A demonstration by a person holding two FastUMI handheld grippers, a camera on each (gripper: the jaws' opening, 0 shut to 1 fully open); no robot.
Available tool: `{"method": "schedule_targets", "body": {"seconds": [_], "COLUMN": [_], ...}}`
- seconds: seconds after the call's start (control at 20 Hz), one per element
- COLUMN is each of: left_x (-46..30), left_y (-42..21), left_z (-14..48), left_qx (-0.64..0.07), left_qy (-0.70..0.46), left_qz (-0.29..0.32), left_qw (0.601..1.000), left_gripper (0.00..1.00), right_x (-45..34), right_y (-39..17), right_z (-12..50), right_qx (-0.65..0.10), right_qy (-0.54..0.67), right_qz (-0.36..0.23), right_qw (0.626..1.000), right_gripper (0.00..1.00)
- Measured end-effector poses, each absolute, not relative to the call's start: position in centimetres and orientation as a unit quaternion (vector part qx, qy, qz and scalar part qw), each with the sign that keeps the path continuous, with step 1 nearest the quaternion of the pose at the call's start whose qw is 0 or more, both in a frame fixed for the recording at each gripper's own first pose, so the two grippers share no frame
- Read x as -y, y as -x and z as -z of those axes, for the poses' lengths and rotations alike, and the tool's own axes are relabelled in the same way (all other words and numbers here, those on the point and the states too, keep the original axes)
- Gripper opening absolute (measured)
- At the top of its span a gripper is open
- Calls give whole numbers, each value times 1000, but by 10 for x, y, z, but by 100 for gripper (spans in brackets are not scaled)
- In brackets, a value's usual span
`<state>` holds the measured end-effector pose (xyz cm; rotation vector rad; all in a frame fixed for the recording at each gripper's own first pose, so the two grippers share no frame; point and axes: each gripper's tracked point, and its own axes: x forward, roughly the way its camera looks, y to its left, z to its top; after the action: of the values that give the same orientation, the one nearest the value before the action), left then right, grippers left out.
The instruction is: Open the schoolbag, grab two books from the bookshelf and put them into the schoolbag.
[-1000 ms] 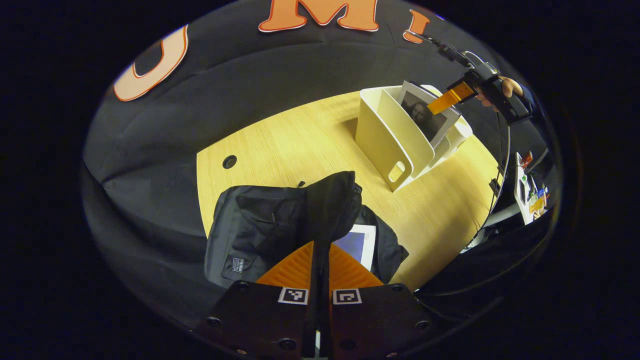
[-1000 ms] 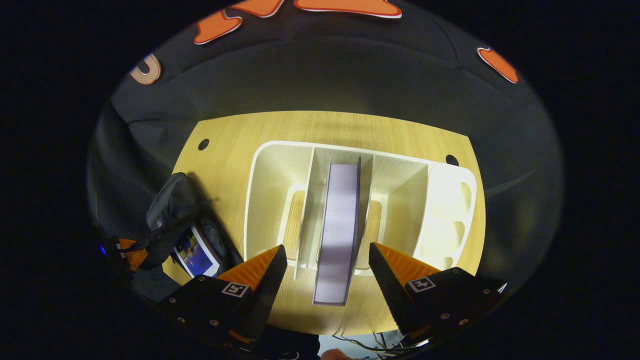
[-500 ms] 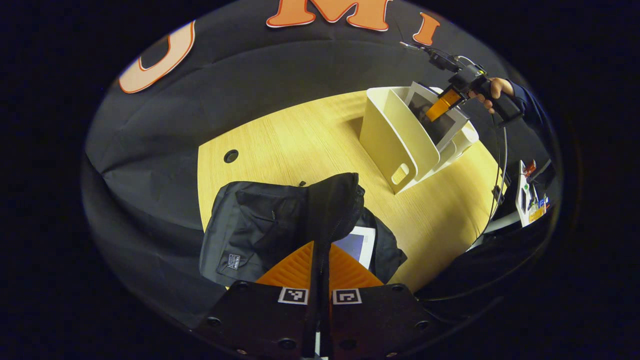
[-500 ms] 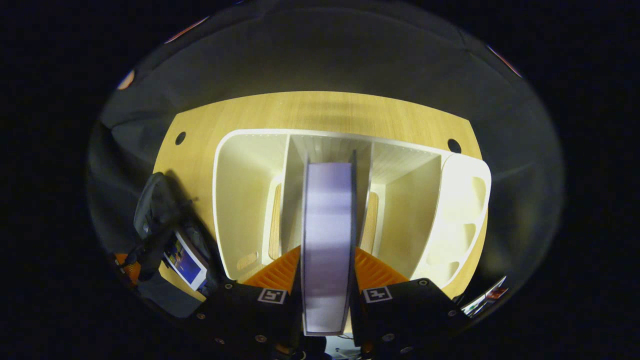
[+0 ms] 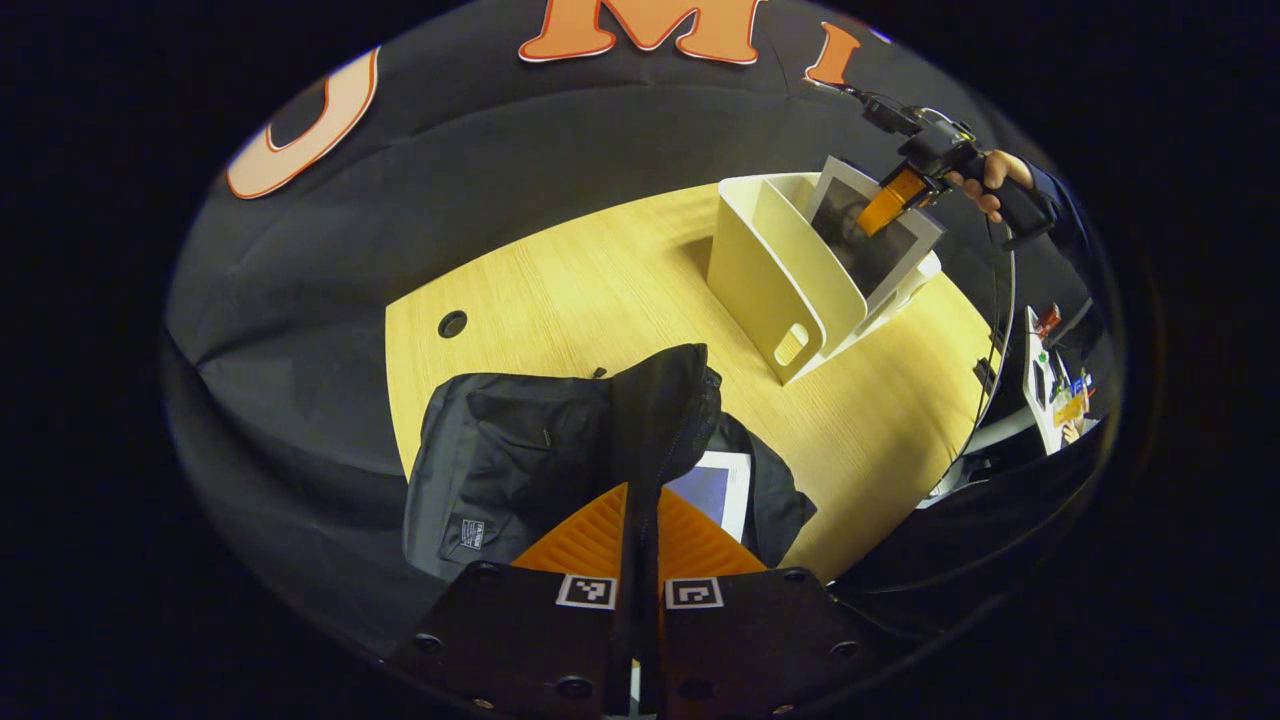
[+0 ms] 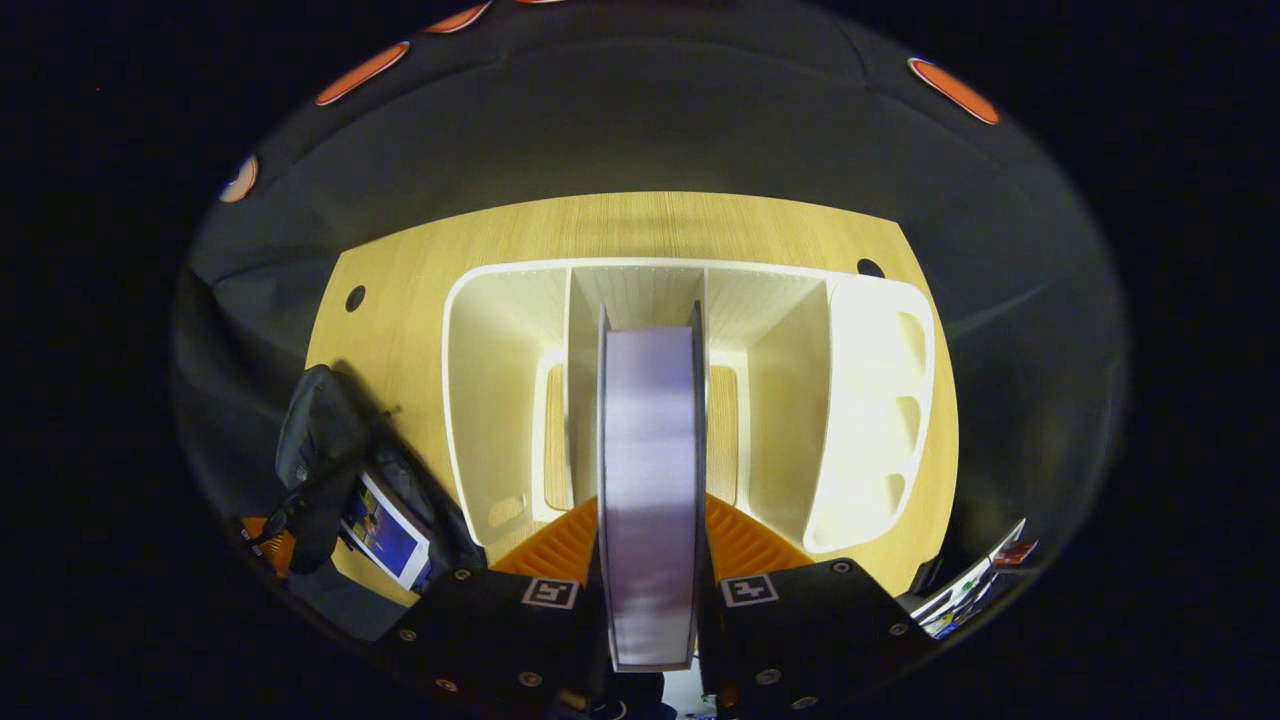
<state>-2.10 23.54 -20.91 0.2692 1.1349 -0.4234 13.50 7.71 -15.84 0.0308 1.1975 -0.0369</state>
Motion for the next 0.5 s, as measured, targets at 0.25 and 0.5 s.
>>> {"method": "schedule_targets", "body": {"seconds": [0.25,0.5], "left_x": [-238,-240], "left_y": [24,28], "left_z": [210,210], "left_qx": [-524,-514], "left_qy": [-123,-129], "left_qz": [217,241], "left_qw": [815,813], "left_gripper": [4,4], "right_x": [-90,-101], "right_y": [-99,-55], "right_z": [148,143], "right_qx": [-554,-542], "right_qy": [-42,-58], "right_qz": [21,34], "right_qw": [831,837], "right_gripper": [37,37]}}
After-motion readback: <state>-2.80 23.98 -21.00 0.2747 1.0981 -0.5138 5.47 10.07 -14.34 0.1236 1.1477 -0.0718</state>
